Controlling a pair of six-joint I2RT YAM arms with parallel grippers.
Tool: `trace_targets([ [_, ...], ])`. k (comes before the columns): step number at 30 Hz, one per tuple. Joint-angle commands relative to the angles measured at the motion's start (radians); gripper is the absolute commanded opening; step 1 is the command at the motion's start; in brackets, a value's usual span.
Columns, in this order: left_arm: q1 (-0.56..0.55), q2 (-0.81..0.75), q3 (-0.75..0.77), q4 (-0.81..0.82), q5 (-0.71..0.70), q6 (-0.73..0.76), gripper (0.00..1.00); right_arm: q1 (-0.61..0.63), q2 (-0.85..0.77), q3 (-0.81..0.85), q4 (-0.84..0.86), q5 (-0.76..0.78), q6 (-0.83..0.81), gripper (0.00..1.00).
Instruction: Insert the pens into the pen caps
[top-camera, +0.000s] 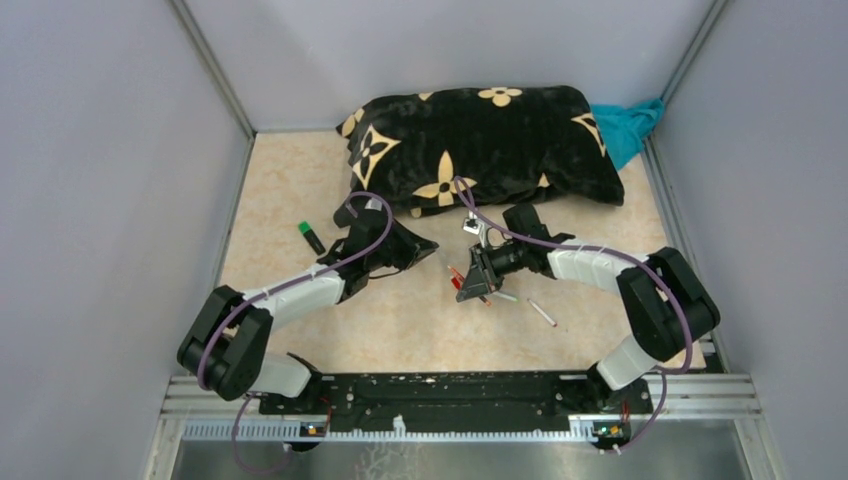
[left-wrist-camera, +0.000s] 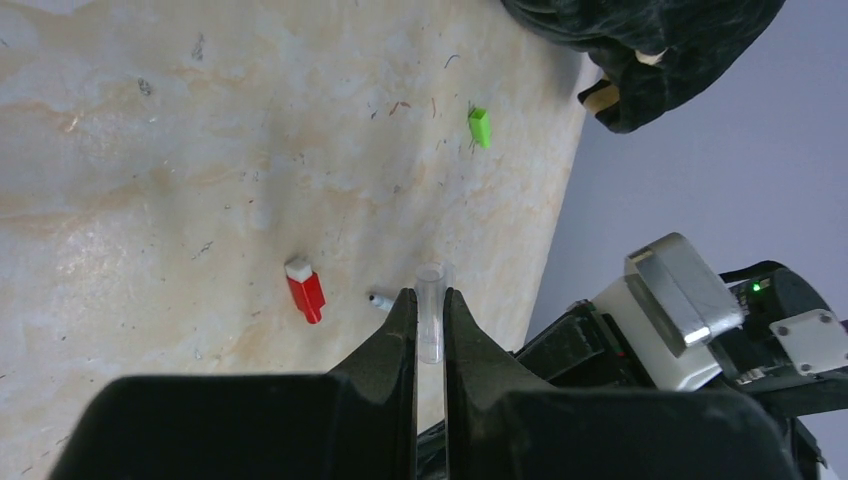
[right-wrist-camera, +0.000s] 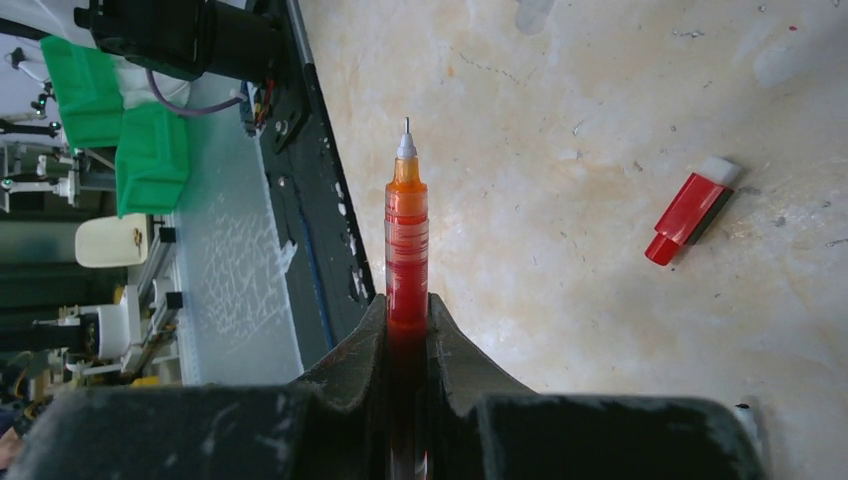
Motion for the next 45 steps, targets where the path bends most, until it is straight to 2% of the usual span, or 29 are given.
trace_targets([
  [1,0.004,-0.023,-0.01,0.051,-0.036,-0.027,0.0,0.021,0.011,0.005,0.043,0.014,0.038,0.0],
  [23,-0.016,-0.008,-0.007,0.057,-0.042,-0.033,0.0,0.03,0.07,0.091,0.074,0.049,0.14,0.0],
  [45,-0.02,-0.01,-0.012,0.046,-0.049,-0.035,0.0,0.03,0.061,0.107,0.048,0.105,0.143,0.0],
])
